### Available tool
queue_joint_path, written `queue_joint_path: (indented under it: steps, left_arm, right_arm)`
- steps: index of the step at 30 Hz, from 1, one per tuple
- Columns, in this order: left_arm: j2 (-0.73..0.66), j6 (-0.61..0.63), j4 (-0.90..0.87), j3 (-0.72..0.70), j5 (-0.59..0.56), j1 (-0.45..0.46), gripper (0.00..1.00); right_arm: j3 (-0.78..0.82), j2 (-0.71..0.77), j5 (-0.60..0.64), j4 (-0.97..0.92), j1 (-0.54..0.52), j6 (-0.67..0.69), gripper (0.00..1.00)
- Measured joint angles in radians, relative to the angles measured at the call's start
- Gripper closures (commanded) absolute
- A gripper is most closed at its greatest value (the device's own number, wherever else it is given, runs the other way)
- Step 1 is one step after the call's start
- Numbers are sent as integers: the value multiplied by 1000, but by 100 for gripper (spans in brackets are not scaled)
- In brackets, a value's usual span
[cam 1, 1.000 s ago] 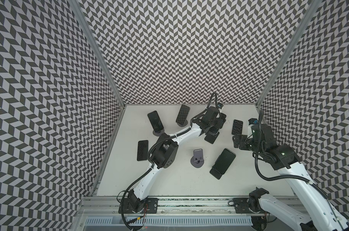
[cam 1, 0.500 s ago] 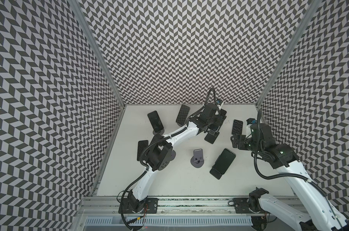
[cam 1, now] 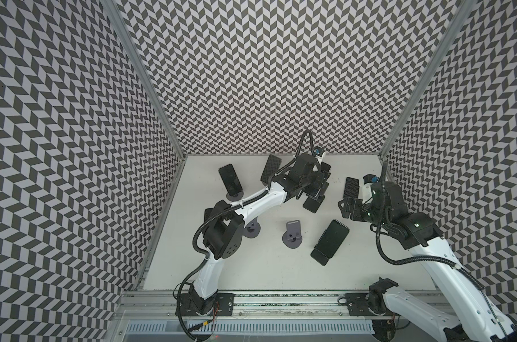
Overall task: Remove the phone from the phone stand
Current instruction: Remove the phone from the phone stand, then place the phone at the bottom-left of the table.
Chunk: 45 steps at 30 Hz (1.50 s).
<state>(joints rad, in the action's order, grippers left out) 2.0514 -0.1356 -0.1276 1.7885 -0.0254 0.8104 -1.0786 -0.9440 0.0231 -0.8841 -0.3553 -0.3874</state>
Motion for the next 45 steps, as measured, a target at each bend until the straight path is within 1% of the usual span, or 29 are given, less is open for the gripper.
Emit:
queue_joint_path:
  steps: [12,19,24,28,31,37,45]
  left_arm:
    - [-159,-15,13,-157,-12,-20,54]
    - [-281,-15,14,-261,-35,-40,54]
    - [-407,-16,-6,-354,-71,-47,54]
    - [-537,-20,-25,-461,-110,-47,54]
    - [-638,-34,-57,-536,-143,-47,54]
    - [-793,-72,-129,-631,-206,-49,54]
    - [-937,-135,-231,-725,-277,-52,54]
  right_arm:
    - [0,-2,-43,26,-1,-23,17]
    - [-21,-47,-81,57,-2,-46,19]
    - [-66,-84,-86,63,-2,-46,19]
    - [-118,-118,-85,78,-6,-42,19]
    - [-156,-154,-89,96,-23,-43,20]
    - [-207,-239,-102,142,-63,-45,21]
    - [-300,-365,-97,177,-187,-44,21]
